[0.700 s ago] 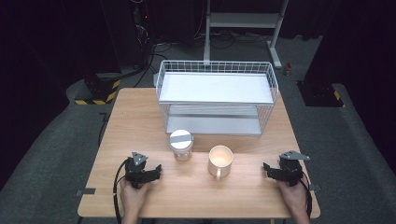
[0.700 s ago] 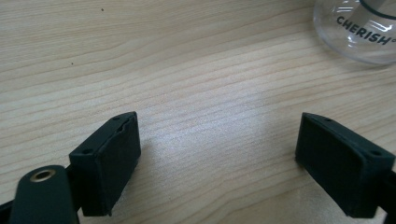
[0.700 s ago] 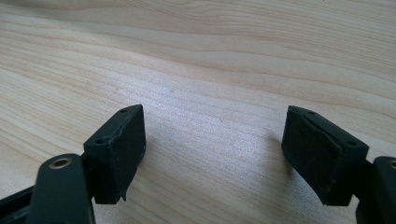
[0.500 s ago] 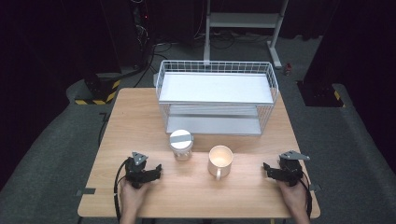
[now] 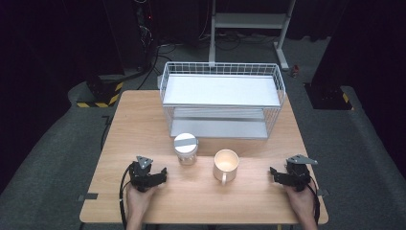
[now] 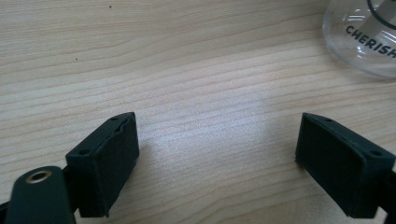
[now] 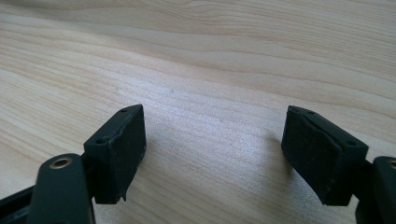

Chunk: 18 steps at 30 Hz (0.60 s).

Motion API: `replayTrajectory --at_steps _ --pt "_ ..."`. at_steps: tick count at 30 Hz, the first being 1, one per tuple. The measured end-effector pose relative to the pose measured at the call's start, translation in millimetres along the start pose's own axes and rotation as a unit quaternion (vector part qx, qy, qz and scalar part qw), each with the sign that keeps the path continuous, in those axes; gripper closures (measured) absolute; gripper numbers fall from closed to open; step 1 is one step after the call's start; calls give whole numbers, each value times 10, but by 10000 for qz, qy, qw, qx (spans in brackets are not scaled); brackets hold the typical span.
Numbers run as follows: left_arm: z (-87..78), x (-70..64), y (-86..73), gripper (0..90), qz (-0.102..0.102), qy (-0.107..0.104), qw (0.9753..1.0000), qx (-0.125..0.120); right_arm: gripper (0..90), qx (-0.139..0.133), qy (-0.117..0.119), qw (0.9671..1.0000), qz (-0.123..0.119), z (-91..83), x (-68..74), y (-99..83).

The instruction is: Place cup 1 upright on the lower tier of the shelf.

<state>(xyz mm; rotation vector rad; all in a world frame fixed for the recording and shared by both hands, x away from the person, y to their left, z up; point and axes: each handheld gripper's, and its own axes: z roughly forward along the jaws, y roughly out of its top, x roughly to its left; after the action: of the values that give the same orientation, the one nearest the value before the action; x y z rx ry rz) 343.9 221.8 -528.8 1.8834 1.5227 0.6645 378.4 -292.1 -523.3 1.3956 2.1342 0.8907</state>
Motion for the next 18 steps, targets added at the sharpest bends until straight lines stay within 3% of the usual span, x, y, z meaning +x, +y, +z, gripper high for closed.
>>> replayTrajectory --at_steps 9,18 --pt "-30 28 -25 152 175 -256 9995 -25 221 0 0 10000 0 0 0 0" --pt "-35 7 -27 132 48 -425 9990 -82 221 1 1 10000 0 0 0 0"
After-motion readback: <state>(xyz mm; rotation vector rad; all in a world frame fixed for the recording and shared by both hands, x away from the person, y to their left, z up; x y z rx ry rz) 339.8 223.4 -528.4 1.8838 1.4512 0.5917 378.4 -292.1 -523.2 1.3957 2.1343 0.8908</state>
